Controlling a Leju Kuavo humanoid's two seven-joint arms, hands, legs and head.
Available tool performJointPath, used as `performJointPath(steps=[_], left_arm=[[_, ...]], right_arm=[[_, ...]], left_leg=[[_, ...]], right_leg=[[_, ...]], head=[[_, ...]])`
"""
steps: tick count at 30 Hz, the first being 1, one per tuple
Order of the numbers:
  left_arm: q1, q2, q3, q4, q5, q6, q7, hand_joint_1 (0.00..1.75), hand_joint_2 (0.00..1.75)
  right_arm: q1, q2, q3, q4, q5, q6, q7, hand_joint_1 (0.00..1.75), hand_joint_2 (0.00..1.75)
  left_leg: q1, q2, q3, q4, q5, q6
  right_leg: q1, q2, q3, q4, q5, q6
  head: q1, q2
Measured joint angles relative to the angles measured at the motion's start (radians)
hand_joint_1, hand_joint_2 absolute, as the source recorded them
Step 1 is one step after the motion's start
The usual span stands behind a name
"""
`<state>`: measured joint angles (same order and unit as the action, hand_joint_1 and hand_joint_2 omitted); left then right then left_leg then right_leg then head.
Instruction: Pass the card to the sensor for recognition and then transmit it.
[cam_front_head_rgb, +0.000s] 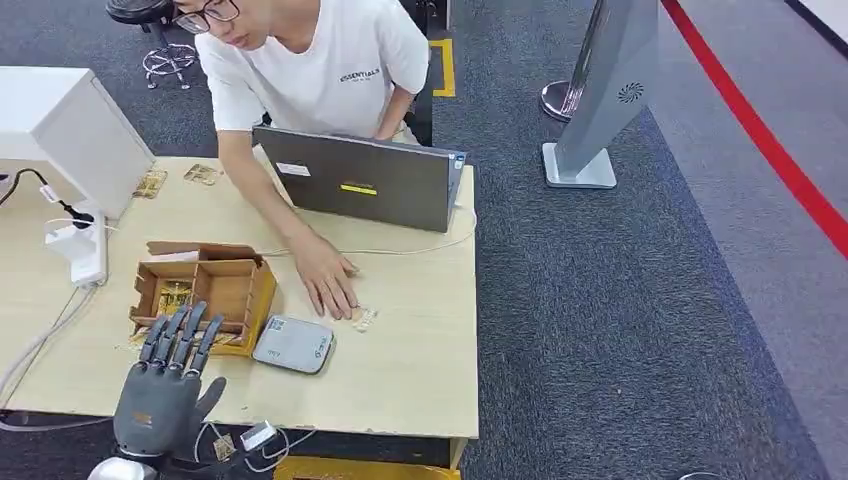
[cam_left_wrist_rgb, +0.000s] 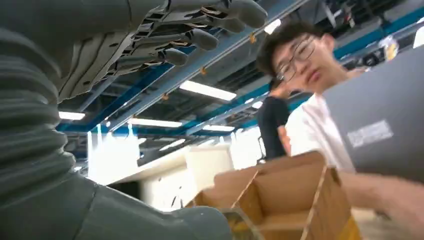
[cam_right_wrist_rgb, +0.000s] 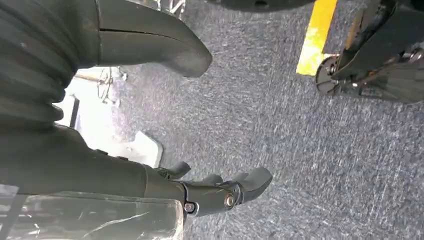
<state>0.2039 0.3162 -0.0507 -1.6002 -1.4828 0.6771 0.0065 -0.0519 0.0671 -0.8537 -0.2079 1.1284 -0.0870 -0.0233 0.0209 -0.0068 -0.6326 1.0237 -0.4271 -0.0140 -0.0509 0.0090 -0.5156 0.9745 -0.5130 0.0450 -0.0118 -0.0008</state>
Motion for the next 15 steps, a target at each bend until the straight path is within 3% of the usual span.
performJointPath(steps=[4,15], left_arm=[[-0.016,-0.04,0.035,0.078,0.002,0.008,-0.013,0.0,1.75],[-0.088,-0.082,0.081,0.21,0.009,0.008,-0.031,0.0,1.75]], right_arm=[[-0.001,-0.006,0.0,0.0,0.003,0.0,0.009,0.0,1.75],[-0.002,-0.013,0.002,0.0,0.026,0.001,0.008,0.0,1.75]], left_leg=[[0.0,0.0,0.0,0.0,0.0,0.0],[0.0,0.0,0.0,0.0,0.0,0.0]], right_leg=[[0.0,0.0,0.0,0.0,0.0,0.0],[0.0,0.0,0.0,0.0,0.0,0.0]], head=[[0.0,0.0],[0.0,0.0]])
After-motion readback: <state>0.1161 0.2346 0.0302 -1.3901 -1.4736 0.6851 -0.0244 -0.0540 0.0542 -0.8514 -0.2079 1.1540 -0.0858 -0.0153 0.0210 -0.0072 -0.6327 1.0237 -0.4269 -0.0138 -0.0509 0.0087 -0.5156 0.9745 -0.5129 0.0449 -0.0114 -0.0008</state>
